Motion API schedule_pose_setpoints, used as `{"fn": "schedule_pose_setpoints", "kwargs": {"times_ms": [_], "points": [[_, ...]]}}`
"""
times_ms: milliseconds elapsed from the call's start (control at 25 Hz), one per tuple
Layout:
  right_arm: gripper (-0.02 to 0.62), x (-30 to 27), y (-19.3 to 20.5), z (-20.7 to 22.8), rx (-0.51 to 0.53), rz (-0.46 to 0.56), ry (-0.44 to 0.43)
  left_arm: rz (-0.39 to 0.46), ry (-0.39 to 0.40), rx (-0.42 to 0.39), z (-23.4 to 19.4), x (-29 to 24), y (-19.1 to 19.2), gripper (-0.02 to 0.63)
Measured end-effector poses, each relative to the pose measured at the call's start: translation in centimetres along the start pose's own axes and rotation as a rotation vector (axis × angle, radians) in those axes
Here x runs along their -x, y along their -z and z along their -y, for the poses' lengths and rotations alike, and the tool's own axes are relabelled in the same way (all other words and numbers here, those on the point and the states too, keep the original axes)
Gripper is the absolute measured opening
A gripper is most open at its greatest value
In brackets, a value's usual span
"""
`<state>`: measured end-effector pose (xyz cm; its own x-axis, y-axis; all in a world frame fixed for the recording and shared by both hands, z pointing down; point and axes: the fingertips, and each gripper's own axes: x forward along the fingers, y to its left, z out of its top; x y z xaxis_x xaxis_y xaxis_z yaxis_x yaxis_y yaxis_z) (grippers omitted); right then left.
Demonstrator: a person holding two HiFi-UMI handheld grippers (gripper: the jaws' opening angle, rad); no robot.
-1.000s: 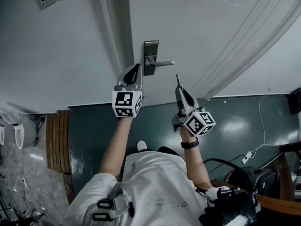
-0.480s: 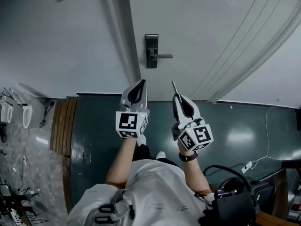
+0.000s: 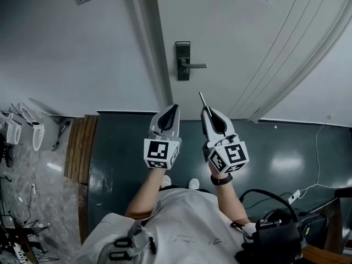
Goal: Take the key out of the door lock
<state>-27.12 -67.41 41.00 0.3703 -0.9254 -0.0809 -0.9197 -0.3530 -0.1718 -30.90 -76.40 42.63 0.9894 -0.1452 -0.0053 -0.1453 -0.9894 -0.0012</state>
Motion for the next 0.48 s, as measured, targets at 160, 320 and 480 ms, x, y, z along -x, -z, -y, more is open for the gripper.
{"fn": "schedule_pose_setpoints", "kwargs": {"times_ms": [160,320,480], "points": [[0.025,-1.2,0.2,-0.1,-0.019,0.001,0.027,-0.001,0.005,-0.004,-1.5,0.6,-0.3,0.002],[0.025,-2.8,1.1,-1.5,-0.039,-0.007,0.025,-0.005,0.007,0.001,-3.5,1.3,-0.1,0.002],[0.025,-4.6,1.6,-3.3,-0.035,-0.011,0.018,-0.015,0.017,0.011,-5.6,1.7,0.4,0.002]]}}
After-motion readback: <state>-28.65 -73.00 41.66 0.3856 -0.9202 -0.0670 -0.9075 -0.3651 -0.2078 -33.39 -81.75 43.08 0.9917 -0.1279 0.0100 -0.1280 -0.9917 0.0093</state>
